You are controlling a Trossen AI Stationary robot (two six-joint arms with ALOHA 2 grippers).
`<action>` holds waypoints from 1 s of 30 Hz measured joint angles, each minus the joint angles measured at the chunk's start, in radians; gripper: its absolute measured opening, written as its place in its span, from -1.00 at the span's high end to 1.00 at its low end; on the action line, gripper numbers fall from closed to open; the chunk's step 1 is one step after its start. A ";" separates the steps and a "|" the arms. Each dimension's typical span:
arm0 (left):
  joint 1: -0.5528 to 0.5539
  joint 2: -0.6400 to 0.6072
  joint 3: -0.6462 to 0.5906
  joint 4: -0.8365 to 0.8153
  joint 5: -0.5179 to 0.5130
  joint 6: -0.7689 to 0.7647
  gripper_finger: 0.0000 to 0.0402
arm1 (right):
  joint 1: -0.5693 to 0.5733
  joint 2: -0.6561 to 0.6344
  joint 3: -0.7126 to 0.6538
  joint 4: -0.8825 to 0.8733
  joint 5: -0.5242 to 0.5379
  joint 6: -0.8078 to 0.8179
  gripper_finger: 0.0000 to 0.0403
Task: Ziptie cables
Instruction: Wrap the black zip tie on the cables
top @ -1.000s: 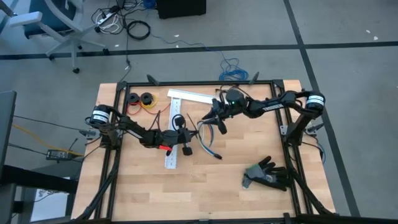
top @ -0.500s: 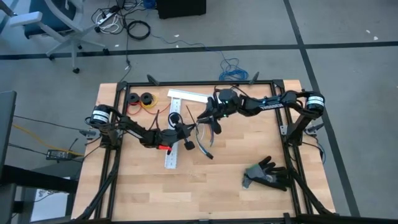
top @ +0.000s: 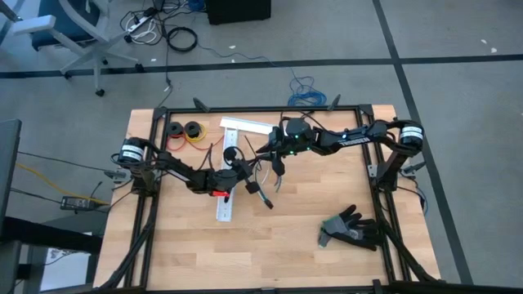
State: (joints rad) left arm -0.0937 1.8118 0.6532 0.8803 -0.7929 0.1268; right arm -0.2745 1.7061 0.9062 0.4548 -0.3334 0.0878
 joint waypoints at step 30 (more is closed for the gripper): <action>-0.019 0.000 0.015 -0.068 0.013 -0.236 0.57 | -0.023 0.076 0.050 -0.028 -0.037 -0.045 0.97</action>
State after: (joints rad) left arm -0.1123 1.8114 0.6686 0.8120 -0.7800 -0.1097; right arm -0.2977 1.7821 0.9558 0.4265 -0.3702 0.0429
